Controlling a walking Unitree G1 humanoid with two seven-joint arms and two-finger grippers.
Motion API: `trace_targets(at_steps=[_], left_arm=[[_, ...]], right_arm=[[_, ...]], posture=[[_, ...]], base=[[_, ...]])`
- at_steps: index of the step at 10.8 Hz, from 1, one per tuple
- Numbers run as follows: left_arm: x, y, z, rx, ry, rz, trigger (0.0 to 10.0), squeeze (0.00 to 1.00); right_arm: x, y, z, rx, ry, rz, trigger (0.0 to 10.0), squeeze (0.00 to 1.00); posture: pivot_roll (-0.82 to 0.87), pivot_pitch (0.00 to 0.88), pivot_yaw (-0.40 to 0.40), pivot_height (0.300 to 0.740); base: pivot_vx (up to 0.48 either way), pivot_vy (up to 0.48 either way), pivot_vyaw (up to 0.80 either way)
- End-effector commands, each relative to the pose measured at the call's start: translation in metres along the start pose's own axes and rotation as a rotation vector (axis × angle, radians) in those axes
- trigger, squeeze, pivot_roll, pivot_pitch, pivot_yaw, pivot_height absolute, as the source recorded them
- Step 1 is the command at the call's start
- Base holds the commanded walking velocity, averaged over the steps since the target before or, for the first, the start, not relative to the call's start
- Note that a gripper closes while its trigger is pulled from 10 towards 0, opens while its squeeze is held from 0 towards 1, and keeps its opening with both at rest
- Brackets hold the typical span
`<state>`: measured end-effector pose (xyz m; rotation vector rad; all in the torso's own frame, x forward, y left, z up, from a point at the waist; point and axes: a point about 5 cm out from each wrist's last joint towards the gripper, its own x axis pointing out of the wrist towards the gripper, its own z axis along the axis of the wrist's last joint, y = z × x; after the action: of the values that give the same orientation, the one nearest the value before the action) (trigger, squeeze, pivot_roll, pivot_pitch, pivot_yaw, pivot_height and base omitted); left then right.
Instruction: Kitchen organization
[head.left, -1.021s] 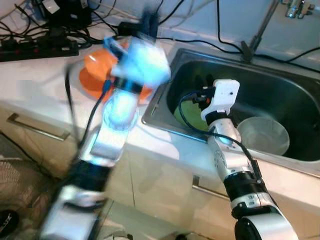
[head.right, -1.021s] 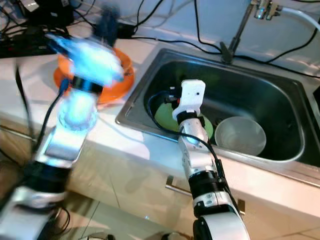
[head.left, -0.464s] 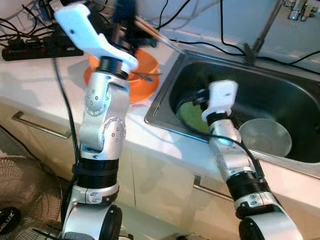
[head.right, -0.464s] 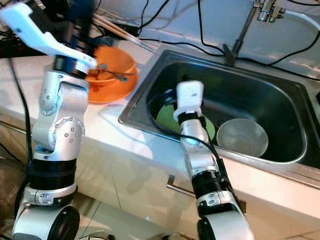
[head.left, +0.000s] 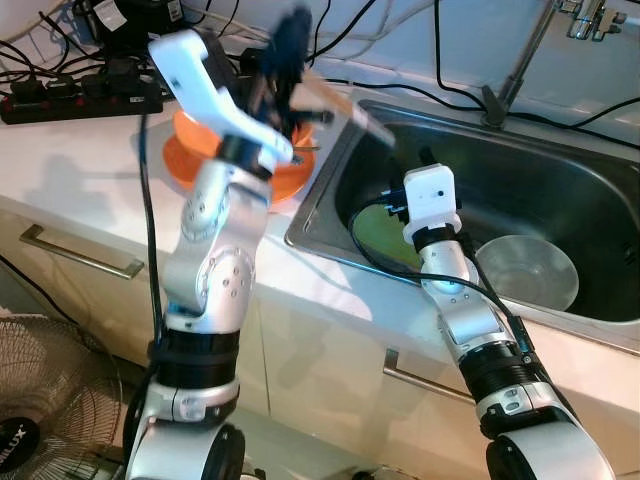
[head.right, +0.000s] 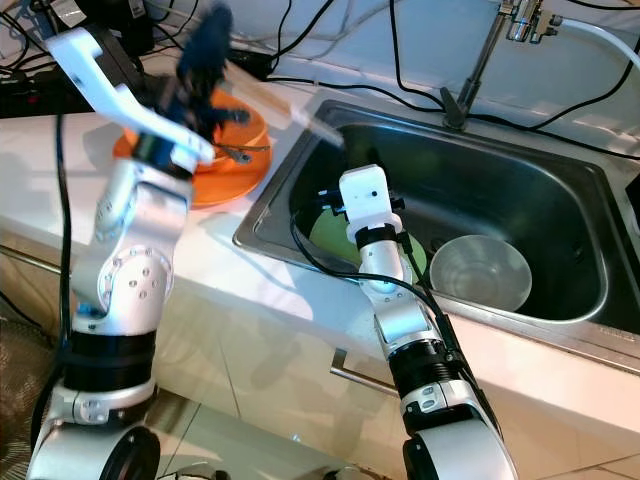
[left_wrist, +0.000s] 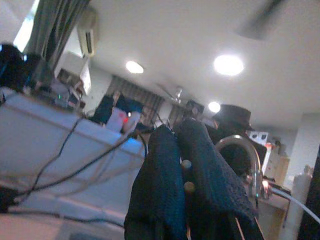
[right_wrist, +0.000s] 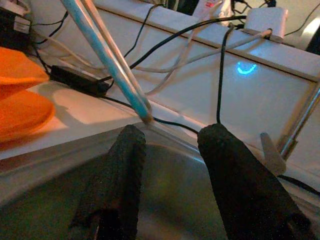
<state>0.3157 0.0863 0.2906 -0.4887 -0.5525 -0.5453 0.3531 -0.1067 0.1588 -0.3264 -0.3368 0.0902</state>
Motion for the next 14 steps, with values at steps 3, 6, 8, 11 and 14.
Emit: trace_targets(at_steps=[3,6,8,11,14], left_arm=[[0.003,-0.012,-0.003,-0.027,0.029,-0.064,10.0,0.00],[0.001,-0.011,-0.010,-0.010,0.071,-0.084,10.0,0.00],[-0.001,-0.012,-0.016,-0.006,0.103,-0.092,10.0,0.00],[-0.002,-0.013,-0.022,-0.002,0.137,-0.100,10.0,0.00],[-0.003,-0.014,-0.025,-0.006,0.159,-0.105,10.0,0.00]], right_arm=[[0.000,0.005,0.004,-0.033,-0.028,0.015,10.0,0.00],[0.001,0.006,0.006,-0.041,-0.040,0.017,10.0,0.00],[0.002,0.006,0.009,-0.036,-0.047,0.011,10.0,0.00],[0.002,0.006,0.010,-0.027,-0.054,0.007,8.9,0.00],[0.003,0.005,0.011,-0.022,-0.056,0.003,0.0,0.00]], posture=[[0.06,0.040,-0.050,0.740],[0.06,0.048,-0.046,0.740],[0.06,0.049,-0.045,0.740],[0.06,0.054,-0.045,0.740],[0.06,0.055,-0.046,0.740]], base=[[0.000,0.000,0.00],[0.000,0.000,0.00],[0.000,0.000,0.00],[0.000,0.000,0.00],[0.000,0.000,0.00]])
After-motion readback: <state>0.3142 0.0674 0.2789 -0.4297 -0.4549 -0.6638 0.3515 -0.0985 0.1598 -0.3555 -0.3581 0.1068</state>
